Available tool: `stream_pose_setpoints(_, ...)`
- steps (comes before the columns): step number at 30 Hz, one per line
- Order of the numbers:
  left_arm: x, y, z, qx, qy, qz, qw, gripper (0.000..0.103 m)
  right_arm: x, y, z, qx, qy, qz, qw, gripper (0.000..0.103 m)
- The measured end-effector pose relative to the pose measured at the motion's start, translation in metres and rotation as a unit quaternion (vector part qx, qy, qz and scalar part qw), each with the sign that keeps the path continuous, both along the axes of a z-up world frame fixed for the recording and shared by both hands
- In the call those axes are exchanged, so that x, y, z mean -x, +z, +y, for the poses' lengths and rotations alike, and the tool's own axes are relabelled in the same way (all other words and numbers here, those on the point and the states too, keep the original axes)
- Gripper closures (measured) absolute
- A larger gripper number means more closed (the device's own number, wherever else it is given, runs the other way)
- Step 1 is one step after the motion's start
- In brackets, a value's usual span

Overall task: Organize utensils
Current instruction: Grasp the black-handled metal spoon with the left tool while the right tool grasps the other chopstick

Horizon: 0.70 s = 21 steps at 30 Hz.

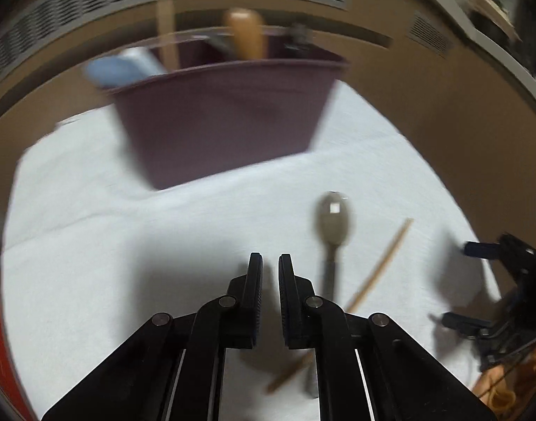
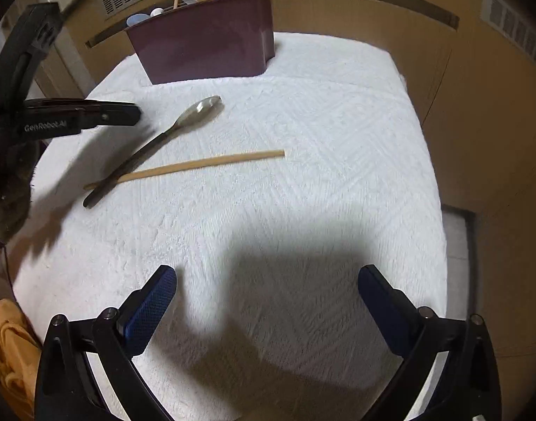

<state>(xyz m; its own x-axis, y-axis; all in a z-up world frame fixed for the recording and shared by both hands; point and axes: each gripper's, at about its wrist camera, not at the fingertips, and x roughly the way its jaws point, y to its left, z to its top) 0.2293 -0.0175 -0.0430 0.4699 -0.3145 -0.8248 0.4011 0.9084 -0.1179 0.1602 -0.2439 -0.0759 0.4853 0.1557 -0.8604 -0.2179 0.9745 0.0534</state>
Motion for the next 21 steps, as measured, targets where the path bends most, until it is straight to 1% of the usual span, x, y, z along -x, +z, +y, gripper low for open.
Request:
stream_pose_setpoints(1,0.001,0.001,0.011,-0.006,0.021,-0.009,0.9997,0.093,0.001,0.005,0.005,0.001,0.003,-0.014,1.000,0.000)
stream_pose_setpoints(2,0.002,0.001,0.019,-0.007,0.034,-0.012,0.9993,0.093,0.001,0.012,0.012,0.003,0.018,-0.028,0.999,0.000)
stream_pose_setpoints(4,0.007,0.000,0.040,0.008,0.053,-0.003,0.9986,0.093,0.001,0.023,0.031,0.019,0.058,-0.047,0.997,0.004)
stream_pose_setpoints(5,0.013,0.001,0.048,0.017,0.058,-0.001,0.9982,0.093,0.000,0.027,0.043,0.033,0.084,-0.056,0.994,0.010)
stream_pose_setpoints(6,0.018,0.002,0.054,0.021,0.061,0.000,0.9979,0.092,-0.003,0.029,0.056,0.050,0.114,-0.063,0.990,0.019)
stream_pose_setpoints(7,0.023,0.003,0.060,0.022,0.063,-0.002,0.9978,0.092,-0.008,0.029,0.067,0.066,0.138,-0.065,0.986,0.024)
stream_pose_setpoints(8,0.024,-0.003,0.060,0.022,0.065,-0.005,0.9976,0.092,-0.012,0.029,0.077,0.078,0.160,-0.064,0.982,0.035)
stream_pose_setpoints(9,0.027,-0.005,0.063,0.022,0.066,-0.007,0.9975,0.092,-0.018,0.027,0.087,0.088,0.180,-0.060,0.978,0.042)
stream_pose_setpoints(12,0.029,-0.014,0.076,0.025,0.066,0.000,0.9975,0.089,-0.028,0.017,0.107,0.112,0.230,-0.042,0.966,0.044)
stream_pose_setpoints(14,0.026,-0.018,0.076,0.029,0.071,0.006,0.9971,0.083,-0.035,0.010,0.118,0.127,0.252,-0.031,0.959,0.044)
stream_pose_setpoints(15,0.024,-0.021,0.078,0.031,0.074,0.010,0.9968,0.078,-0.039,0.008,0.121,0.130,0.256,-0.026,0.957,0.044)
stream_pose_setpoints(16,0.022,-0.024,0.077,0.034,0.078,0.011,0.9963,0.076,-0.045,0.007,0.124,0.129,0.259,-0.022,0.957,0.044)
stream_pose_setpoints(18,0.020,-0.027,0.082,0.040,0.085,0.018,0.9954,0.076,-0.057,0.004,0.130,0.111,0.261,-0.011,0.959,0.044)
stream_pose_setpoints(21,0.018,-0.029,0.083,0.046,0.090,0.025,0.9946,0.075,-0.071,0.002,0.130,0.070,0.244,0.027,0.967,0.045)
